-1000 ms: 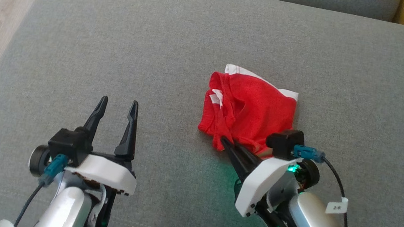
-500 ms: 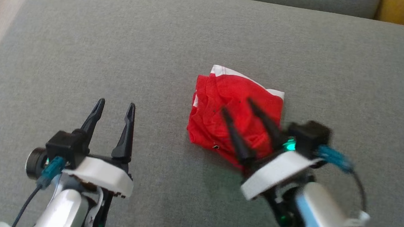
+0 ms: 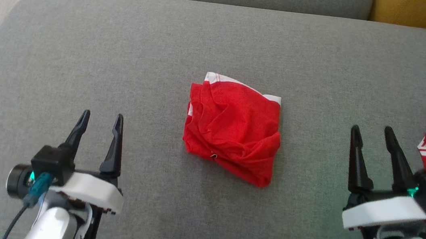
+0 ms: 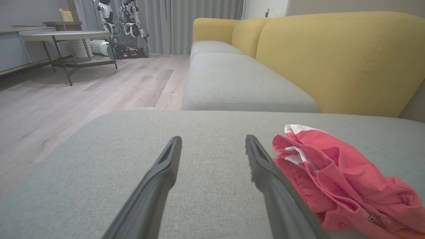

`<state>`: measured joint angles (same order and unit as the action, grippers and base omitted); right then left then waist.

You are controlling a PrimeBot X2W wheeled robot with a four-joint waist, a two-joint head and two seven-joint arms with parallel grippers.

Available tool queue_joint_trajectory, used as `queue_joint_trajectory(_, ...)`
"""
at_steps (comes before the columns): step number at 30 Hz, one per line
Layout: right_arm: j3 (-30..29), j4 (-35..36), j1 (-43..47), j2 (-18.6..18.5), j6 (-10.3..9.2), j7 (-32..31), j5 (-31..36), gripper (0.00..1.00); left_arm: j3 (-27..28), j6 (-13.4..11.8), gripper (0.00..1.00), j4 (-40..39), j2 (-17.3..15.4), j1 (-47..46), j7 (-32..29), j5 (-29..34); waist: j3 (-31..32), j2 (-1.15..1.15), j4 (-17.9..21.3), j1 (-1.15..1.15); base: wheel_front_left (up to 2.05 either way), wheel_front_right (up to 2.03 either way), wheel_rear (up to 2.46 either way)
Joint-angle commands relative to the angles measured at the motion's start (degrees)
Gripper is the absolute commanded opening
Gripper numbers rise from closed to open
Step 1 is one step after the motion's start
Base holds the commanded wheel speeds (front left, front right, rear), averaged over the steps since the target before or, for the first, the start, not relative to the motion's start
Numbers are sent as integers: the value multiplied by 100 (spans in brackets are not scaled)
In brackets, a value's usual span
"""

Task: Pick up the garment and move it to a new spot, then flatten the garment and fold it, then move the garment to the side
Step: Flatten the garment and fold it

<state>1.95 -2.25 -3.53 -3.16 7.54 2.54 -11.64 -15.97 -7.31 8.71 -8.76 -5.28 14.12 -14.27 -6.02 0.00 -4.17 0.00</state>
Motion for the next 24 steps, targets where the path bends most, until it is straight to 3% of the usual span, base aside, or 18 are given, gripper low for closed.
queue_joint_trajectory(1,80,281,-57,28,-5,-28,71,100,211,-33,100,-223,-115,-55,-8,37,-1,0,13,0,0,0,0)
queue_joint_trajectory(21,-147,597,213,28,-5,-225,165,100,146,-118,100,-400,-216,-14,-118,-4,-54,0,69,0,0,0,0)
queue_joint_trajectory(22,-157,584,207,28,-5,-228,142,36,143,-121,100,-397,-216,-19,-115,-7,-59,0,64,0,0,0,0)
queue_joint_trajectory(23,-167,561,196,28,-5,-229,110,0,137,-123,100,-397,-214,-26,-113,-8,-66,0,58,0,0,0,0)
queue_joint_trajectory(24,-154,519,176,28,-5,-238,53,0,131,-124,100,-399,-213,-34,-111,-10,-76,0,51,0,0,0,0)
